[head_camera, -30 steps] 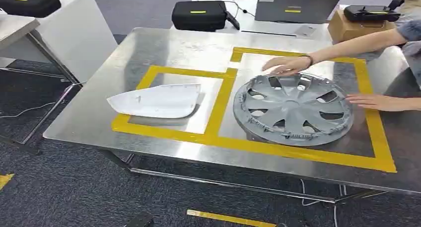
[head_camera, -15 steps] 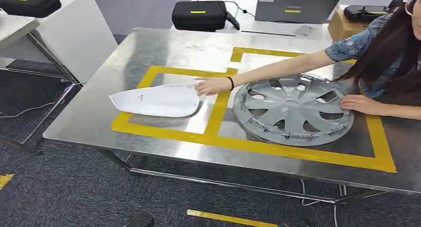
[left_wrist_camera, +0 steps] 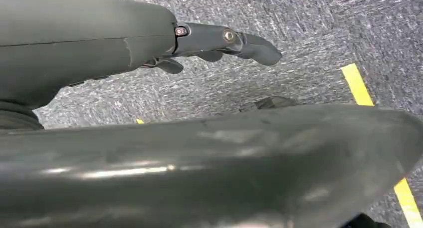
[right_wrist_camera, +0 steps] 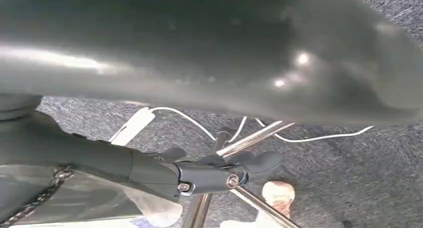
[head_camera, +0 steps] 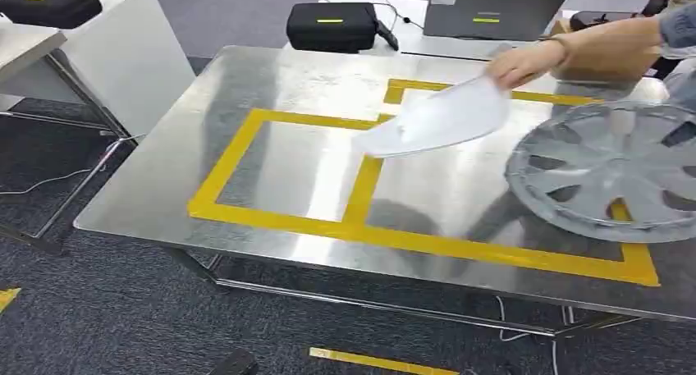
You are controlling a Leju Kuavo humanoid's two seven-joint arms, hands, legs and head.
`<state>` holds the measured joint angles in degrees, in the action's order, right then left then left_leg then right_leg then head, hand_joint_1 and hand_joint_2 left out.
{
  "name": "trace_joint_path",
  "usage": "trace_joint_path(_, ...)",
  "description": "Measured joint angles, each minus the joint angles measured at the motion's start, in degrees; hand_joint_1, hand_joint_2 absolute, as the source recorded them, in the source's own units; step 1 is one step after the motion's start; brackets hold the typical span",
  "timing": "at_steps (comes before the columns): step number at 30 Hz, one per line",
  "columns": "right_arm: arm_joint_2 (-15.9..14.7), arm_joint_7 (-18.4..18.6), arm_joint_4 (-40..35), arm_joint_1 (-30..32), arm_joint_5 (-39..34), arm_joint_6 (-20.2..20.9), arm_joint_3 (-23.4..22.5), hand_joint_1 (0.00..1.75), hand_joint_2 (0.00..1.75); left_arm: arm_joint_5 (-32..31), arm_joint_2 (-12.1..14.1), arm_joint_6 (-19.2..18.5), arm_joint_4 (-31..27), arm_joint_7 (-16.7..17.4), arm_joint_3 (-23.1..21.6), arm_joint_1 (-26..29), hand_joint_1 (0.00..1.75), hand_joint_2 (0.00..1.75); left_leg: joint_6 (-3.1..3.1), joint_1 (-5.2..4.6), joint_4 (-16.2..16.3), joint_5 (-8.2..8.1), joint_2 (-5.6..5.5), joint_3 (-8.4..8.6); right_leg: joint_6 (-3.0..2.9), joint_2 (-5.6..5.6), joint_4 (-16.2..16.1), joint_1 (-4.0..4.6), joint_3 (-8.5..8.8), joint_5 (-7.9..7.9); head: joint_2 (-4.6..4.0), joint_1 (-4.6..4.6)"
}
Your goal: Take the parts from the cabinet and place them on the table.
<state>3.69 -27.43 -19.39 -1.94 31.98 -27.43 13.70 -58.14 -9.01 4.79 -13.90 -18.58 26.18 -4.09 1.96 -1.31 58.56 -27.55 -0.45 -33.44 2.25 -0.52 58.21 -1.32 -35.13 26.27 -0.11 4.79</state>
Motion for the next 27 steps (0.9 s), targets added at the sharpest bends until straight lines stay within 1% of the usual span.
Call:
trace_joint_path(1, 0.00, 0.00, 0.00, 0.00, 0.02, -0.02, 0.00, 0.00, 0.00, 0.02, -0.02, 0.00, 0.00, 0.02, 0.00, -0.01, 0.00, 0.00, 0.28, -0.02, -0.24, 0.21, 0.00, 0.14, 0.25, -0.01, -0.31, 0.00, 0.19, -0.15, 0.00, 0.04)
trace_joint_path(2, 0.00, 0.00, 0.02, -0.02, 0.00, -0.04, 0.00, 0.00, 0.00, 0.04, -0.15, 0.00, 0.00, 0.02, 0.00, -0.05, 0.00, 0.00, 0.60, 0.64, -1.31, 0.92, 0.07, 0.71, 0.41, -0.01, -0.11, 0.16, 0.11, 0.18, 0.00, 0.00)
trace_joint_path(3, -0.02, 0.00, 0.02, 0.03, 0.00, -0.07, 0.00, 0.00, 0.00, 0.04, -0.20, 0.00, 0.00, 0.02, 0.00, -0.06, 0.00, 0.00, 0.71, 0.67, -1.72, 1.11, 0.16, 0.98, 0.52, 0.09, 0.70, 0.12, -0.47, 1.20, 0.00, -0.09)
trace_joint_path(4, -0.02, 0.02, 0.02, -0.01, 0.00, -0.07, 0.00, 0.00, 0.00, 0.09, -0.28, 0.00, 0.00, 0.02, 0.00, -0.12, 0.00, 0.00, 1.03, 0.75, -1.79, 1.22, 0.20, 0.95, 0.63, 0.06, 3.69, 0.17, -1.53, 3.53, 0.00, -0.35)
trace_joint_path(6, -0.02, 0.02, 0.04, 0.02, 0.00, -0.07, 0.00, 0.00, 0.00, 0.15, -0.46, -0.02, 0.00, 0.00, 0.00, -0.12, 0.00, 0.00, 1.03, 0.74, -1.78, 1.22, 0.28, 0.82, 0.84, 0.09, 12.92, 0.06, -5.25, 8.13, 0.00, -0.33)
trace_joint_path(7, 0.00, 0.02, 0.04, 0.14, 0.00, -0.07, 0.02, 0.00, 0.00, 0.17, -0.48, -0.02, 0.00, -0.02, 0.00, -0.09, 0.00, 0.00, 1.03, 0.73, -1.77, 1.23, 0.30, 0.77, 0.99, 0.12, 16.52, 0.04, -6.65, 9.41, 0.00, -0.33)
trace_joint_path(8, 0.00, 0.02, 0.09, 0.25, 0.00, -0.07, 0.00, 0.00, 0.00, 0.17, -0.48, -0.02, 0.00, -0.06, 0.00, -0.07, 0.00, 0.00, 1.00, 0.75, -1.76, 1.24, 0.30, 0.79, 1.09, 0.18, 17.09, 0.02, -6.64, 9.08, 0.00, -0.37)
trace_joint_path(9, -0.02, 0.04, 0.11, 0.23, 0.00, -0.07, 0.00, 0.00, 0.00, 0.17, -0.48, -0.04, 0.00, -0.07, 0.00, -0.05, 0.00, 0.00, 0.89, 0.83, -1.74, 1.27, 0.28, 0.80, 1.17, 0.22, 14.75, -0.02, -5.15, 7.51, 0.00, -0.35)
trace_joint_path(10, -0.04, 0.07, 0.11, 0.13, 0.00, -0.07, 0.00, 0.00, 0.00, 0.17, -0.52, -0.04, 0.00, -0.09, 0.00, -0.05, 0.00, 0.00, 0.71, 0.96, -1.66, 1.27, 0.25, 0.81, 1.21, 0.27, 10.25, -0.09, -2.62, 5.34, 0.00, -0.35)
trace_joint_path(11, -0.04, 0.07, 0.11, 0.03, 0.00, -0.07, 0.00, 0.00, 0.00, 0.17, -0.59, -0.04, 0.00, -0.09, 0.00, -0.06, 0.00, 0.00, 0.39, 1.15, -1.47, 1.19, 0.19, 0.81, 1.30, 0.34, 4.60, -0.22, 0.59, 3.17, 0.00, -0.35)
trace_joint_path(12, -0.04, 0.07, 0.11, -0.06, 0.00, -0.07, 0.00, 0.00, 0.00, 0.17, -0.59, -0.04, 0.00, -0.13, 0.00, -0.11, 0.00, 0.00, -0.16, 1.06, -0.98, 0.98, 0.18, 0.75, 1.56, 0.31, -0.25, -0.40, 3.12, 2.95, 0.00, -0.39)
trace_joint_path(13, 0.04, 0.07, 0.11, -0.21, 0.00, -0.07, 0.00, 0.00, 0.00, 0.20, -0.48, -0.02, 0.00, -0.13, 0.02, -0.17, 0.00, 0.00, -0.64, 0.67, -0.47, 0.72, 0.08, 0.51, 0.99, -0.12, -0.46, -0.10, 3.73, 3.23, 0.00, -0.55)
trace_joint_path(14, 0.04, 0.07, 0.11, -0.20, 0.00, -0.07, 0.00, 0.00, 0.00, 0.19, -0.50, -0.02, 0.00, -0.15, 0.02, -0.18, 0.00, 0.00, -0.85, 0.67, -0.51, 0.84, 0.05, 0.53, 0.16, -0.21, -0.14, -0.16, 3.71, 3.12, 0.00, -0.15)
trace_joint_path(16, 0.04, 0.04, 0.13, 0.02, 0.00, -0.07, 0.00, 0.00, 0.00, 0.20, -0.50, -0.02, 0.00, -0.15, 0.02, -0.13, 0.00, 0.00, -1.33, 0.82, -0.56, 1.16, 0.00, 0.53, -0.44, -0.16, 0.06, 0.11, 3.53, 2.98, 0.00, -0.22)
trace_joint_path(17, 0.04, 0.04, 0.13, 0.03, 0.00, -0.07, 0.00, 0.00, 0.00, 0.22, -0.50, -0.02, 0.00, -0.15, 0.02, -0.12, 0.00, 0.00, -1.52, 0.92, -0.41, 1.03, -0.07, 0.47, -0.89, -0.08, -0.12, -0.14, 3.47, 2.69, 0.00, -0.20)
trace_joint_path(18, 0.18, 0.02, 0.13, -0.06, 0.02, -0.07, 0.00, 0.00, 0.00, 0.37, -0.48, -0.04, 0.00, -0.15, 0.02, -0.14, 0.00, 0.00, -1.92, 1.00, 0.36, -0.01, 0.00, 0.13, -1.21, 0.08, -0.19, -0.25, 3.43, 2.51, 0.00, -0.22)
trace_joint_path(19, 0.17, 0.02, 0.13, -0.08, 0.02, -0.07, 0.00, 0.00, 0.00, 0.39, -0.50, -0.04, 0.00, -0.15, 0.02, -0.18, 0.00, 0.00, -2.30, 1.06, 3.23, -2.42, 0.10, -0.91, -1.59, 0.12, -0.19, -0.26, 3.30, 2.42, 0.00, 0.11)
trace_joint_path(20, 0.09, 0.02, 0.13, -0.08, 0.00, -0.07, -0.07, 0.00, 0.00, 0.44, -0.52, -0.04, 0.00, -0.15, 0.02, -0.21, 0.00, 0.00, -2.53, 1.22, 7.14, -4.78, 0.11, -2.46, -1.77, 0.22, -0.18, -0.18, 3.12, 2.33, 0.00, 0.15)
trace_joint_path(21, 0.09, 0.02, 0.13, -0.05, 0.00, -0.07, -0.11, 0.00, 0.00, 0.44, -0.50, -0.04, 0.00, -0.17, 0.02, -0.19, 0.00, 0.00, -2.69, 1.40, 12.36, -7.33, 0.13, -4.51, -1.94, 0.34, -0.17, -0.04, 2.87, 2.22, 0.00, 0.15)
trace_joint_path(22, 0.09, 0.02, 0.13, 0.01, 0.02, -0.07, -0.13, 0.00, 0.00, 0.46, -0.50, 0.00, 0.02, -0.15, 0.02, -0.13, 0.00, 0.00, -2.74, 1.45, 16.07, -8.77, 0.13, -5.91, -2.03, 0.43, -0.14, 0.06, 2.66, 2.15, 0.00, 0.15)
trace_joint_path(23, 0.09, 0.02, 0.13, 0.06, 0.02, -0.07, -0.13, 0.00, 0.00, 0.44, -0.50, 0.00, 0.04, -0.15, 0.02, -0.07, 0.00, 0.00, -2.68, 1.45, 17.48, -8.90, 0.13, -6.24, -2.09, 0.47, -0.12, 0.13, 2.50, 2.06, 0.00, 0.15)
trace_joint_path(24, 0.09, 0.02, 0.13, 0.08, 0.04, -0.07, -0.13, 0.00, 0.00, 0.44, -0.48, 0.00, 0.06, -0.15, 0.02, -0.04, 0.00, 0.00, -2.52, 1.45, 16.11, -7.64, 0.13, -5.22, -2.08, 0.50, -0.12, 0.20, 2.39, 1.95, 0.00, 0.15)
trace_joint_path(25, 0.09, 0.02, 0.13, 0.05, 0.04, -0.07, -0.13, 0.00, 0.00, 0.46, -0.48, 0.00, 0.07, -0.15, 0.02, -0.05, 0.00, 0.00, -2.24, 1.43, 12.57, -5.61, 0.13, -3.20, -2.05, 0.50, -0.12, 0.26, 2.35, 1.84, 0.00, 0.15)
trace_joint_path(26, 0.09, 0.02, 0.13, 0.00, 0.07, -0.07, -0.13, 0.00, 0.00, 0.46, -0.48, 0.00, 0.07, -0.17, 0.02, -0.07, 0.00, 0.00, -1.81, 1.34, 7.16, -3.13, 0.13, -0.20, -1.95, 0.49, -0.12, 0.33, 2.38, 1.76, 0.00, 0.15)
trace_joint_path(27, 0.11, 0.02, 0.13, -0.04, 0.09, -0.07, -0.13, 0.00, 0.00, 0.46, -0.46, 0.00, 0.07, -0.17, 0.02, -0.14, 0.00, 0.00, -1.18, 1.16, 1.79, -1.16, 0.13, 2.73, -1.87, 0.49, -0.13, 0.35, 2.43, 1.68, 0.00, 0.15)
